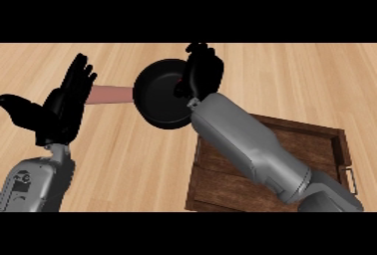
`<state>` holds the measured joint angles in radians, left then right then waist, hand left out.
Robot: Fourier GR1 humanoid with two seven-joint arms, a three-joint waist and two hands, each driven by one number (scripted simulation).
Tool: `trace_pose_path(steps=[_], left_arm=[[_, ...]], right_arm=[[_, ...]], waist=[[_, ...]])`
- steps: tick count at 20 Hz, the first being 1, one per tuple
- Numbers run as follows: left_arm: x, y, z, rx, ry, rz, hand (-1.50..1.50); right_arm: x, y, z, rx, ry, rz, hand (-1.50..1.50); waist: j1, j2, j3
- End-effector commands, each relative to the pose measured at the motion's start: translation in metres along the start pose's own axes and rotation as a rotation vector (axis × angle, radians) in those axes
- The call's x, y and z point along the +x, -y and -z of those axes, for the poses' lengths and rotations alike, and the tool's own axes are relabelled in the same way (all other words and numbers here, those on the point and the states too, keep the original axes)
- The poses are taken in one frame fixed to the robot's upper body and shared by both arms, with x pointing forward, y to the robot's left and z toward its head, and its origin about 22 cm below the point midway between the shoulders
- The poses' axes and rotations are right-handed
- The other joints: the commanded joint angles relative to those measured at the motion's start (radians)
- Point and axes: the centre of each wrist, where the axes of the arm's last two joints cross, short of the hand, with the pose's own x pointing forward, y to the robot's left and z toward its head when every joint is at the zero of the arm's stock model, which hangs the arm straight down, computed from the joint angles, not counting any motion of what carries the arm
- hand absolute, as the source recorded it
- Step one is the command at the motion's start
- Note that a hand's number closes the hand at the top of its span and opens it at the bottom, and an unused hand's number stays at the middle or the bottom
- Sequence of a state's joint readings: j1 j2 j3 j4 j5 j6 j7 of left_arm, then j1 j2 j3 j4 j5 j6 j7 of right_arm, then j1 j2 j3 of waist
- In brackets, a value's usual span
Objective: Pick the tomato from the tray and place it in the pot
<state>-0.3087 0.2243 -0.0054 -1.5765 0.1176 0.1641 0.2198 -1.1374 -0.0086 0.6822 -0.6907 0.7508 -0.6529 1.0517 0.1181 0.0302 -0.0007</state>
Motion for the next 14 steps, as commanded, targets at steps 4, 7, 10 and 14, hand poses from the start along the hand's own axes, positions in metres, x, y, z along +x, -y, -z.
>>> trace_pose_path(steps=[4, 7, 10, 14], left_arm=[[-0.003, -0.004, 0.007, -0.007, 0.005, -0.013, 0.00], [-0.005, -0.004, 0.000, 0.015, -0.004, -0.012, 0.00], [-0.012, -0.005, -0.003, 0.019, -0.017, 0.006, 0.00], [0.001, -0.007, 0.004, 0.058, -0.009, 0.017, 0.00]], right_arm=[[-0.001, 0.004, -0.002, -0.003, -0.073, 0.356, -1.50], [0.004, 0.013, -0.002, -0.062, -0.052, 0.511, -1.50], [-0.007, 0.005, -0.012, -0.102, -0.068, 0.609, -1.50], [-0.004, 0.010, -0.014, -0.107, -0.071, 0.706, -1.50]], waist=[[0.008, 0.012, 0.001], [-0.006, 0.000, 0.003], [-0.009, -0.002, 0.002], [-0.047, -0.012, 0.002]])
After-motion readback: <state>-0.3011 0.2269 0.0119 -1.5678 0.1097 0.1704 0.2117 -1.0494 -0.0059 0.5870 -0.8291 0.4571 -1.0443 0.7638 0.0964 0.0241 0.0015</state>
